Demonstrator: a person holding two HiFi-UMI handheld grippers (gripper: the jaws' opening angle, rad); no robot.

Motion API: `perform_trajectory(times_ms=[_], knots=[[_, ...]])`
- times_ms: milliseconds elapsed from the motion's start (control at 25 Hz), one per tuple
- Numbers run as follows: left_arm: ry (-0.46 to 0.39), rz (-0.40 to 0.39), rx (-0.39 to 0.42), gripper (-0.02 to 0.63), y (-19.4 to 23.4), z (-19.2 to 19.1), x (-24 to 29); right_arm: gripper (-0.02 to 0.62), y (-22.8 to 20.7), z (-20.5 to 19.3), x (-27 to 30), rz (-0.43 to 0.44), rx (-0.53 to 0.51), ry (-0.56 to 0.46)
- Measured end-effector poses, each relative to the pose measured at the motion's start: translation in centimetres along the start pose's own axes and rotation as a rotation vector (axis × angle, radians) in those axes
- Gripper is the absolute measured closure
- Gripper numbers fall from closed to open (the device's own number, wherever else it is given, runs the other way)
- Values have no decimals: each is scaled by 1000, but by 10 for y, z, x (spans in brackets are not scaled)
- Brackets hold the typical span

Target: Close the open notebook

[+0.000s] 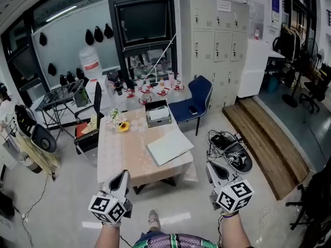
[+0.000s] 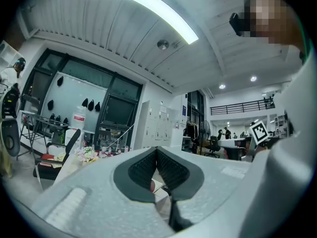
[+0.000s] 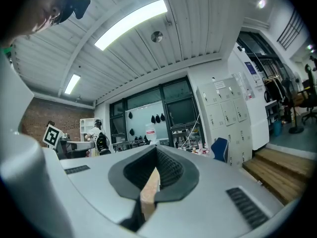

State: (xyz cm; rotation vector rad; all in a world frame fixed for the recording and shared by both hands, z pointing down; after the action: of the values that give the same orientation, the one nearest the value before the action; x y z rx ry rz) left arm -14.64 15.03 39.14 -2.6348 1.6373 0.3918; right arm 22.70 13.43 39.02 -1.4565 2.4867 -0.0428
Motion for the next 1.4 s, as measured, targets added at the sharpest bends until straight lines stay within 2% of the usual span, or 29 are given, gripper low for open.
perform_trajectory(times_ms=[240, 440, 560, 920, 1400], knots=[[0, 14, 39, 589, 39, -1, 29, 596, 3, -2, 54, 7, -41, 17], [-15, 11, 25, 589, 75, -3, 63, 595, -2, -1, 104, -16, -89, 9], [-17, 6, 7, 589, 102, -7, 85, 595, -4, -12, 141, -33, -143, 58], [-7, -90, -41, 589, 166, -14, 157, 595, -10, -41, 226, -109, -166, 163], [8, -197, -65, 589, 242, -24, 220, 595, -1, -66, 298, -207, -161, 172]])
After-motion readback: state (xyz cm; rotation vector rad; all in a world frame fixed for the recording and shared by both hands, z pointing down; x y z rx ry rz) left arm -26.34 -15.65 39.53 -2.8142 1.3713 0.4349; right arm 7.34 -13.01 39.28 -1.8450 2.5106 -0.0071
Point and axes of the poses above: the fingertips, and each gripper's own axes: x forward along the fingers, y to its left, z out of its top, the point moved 9 cm from there along -x, backward along the fingers, and after that the axes turned 12 degrees about -y, right-handed, at the moved point
